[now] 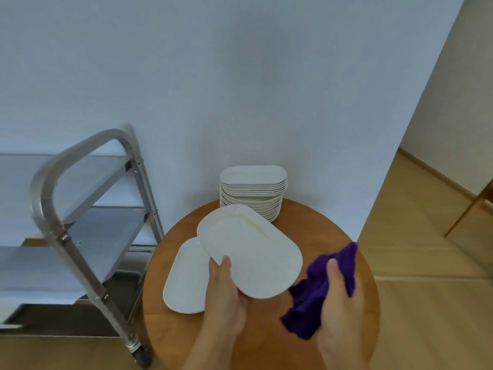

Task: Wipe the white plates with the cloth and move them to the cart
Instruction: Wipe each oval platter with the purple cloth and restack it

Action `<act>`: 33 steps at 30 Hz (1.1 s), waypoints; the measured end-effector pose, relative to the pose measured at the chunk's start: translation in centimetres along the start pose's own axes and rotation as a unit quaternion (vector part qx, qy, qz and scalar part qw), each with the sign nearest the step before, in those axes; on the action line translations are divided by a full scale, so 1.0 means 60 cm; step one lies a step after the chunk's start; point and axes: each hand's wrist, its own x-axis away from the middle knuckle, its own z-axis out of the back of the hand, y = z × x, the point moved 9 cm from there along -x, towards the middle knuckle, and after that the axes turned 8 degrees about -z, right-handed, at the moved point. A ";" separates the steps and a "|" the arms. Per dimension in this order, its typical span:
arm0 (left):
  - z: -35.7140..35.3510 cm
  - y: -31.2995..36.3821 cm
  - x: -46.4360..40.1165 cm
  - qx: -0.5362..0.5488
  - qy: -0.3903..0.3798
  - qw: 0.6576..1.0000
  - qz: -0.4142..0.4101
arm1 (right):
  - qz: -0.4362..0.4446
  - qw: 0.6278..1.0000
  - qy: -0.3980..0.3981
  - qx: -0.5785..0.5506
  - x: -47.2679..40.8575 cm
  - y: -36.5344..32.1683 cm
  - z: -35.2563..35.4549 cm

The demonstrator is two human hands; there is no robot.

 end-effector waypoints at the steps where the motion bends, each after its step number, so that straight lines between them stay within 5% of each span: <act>1: 0.009 0.006 -0.001 -0.032 0.007 0.999 -0.007 | 0.042 0.999 -0.006 0.025 0.008 -0.021 0.006; 3: 0.014 0.013 0.000 -0.069 -0.003 0.997 -0.016 | 0.152 0.975 -0.053 0.151 0.041 -0.054 -0.003; 4: 0.012 0.012 0.004 -0.068 -0.014 0.998 -0.010 | 0.228 0.935 -0.092 0.256 0.065 -0.065 -0.021; 6: 0.007 -0.003 0.010 -0.043 -0.039 0.998 0.024 | 0.352 0.776 -0.203 0.483 0.113 -0.035 -0.078; 8: 0.012 -0.027 0.017 -0.059 -0.046 0.994 0.073 | 0.338 0.622 -0.282 0.648 0.129 0.037 -0.111; 10: 0.026 -0.041 0.022 -0.085 -0.045 0.990 0.104 | 0.301 0.569 -0.317 0.697 0.124 0.079 -0.117; 15: 0.050 -0.029 0.026 -0.090 -0.010 0.990 0.105 | 0.335 0.531 -0.368 0.686 0.115 0.085 -0.102; 26: 0.023 -0.001 0.035 -0.197 -0.137 0.970 0.034 | 0.281 0.525 -0.339 0.729 0.023 0.051 -0.098; 31: 0.022 0.007 0.041 -0.214 -0.165 0.962 0.041 | 0.255 0.632 -0.284 0.674 -0.014 0.024 -0.141; 33: 0.024 0.008 0.046 -0.222 -0.169 0.960 0.037 | 0.268 0.629 -0.237 0.690 -0.029 0.011 -0.160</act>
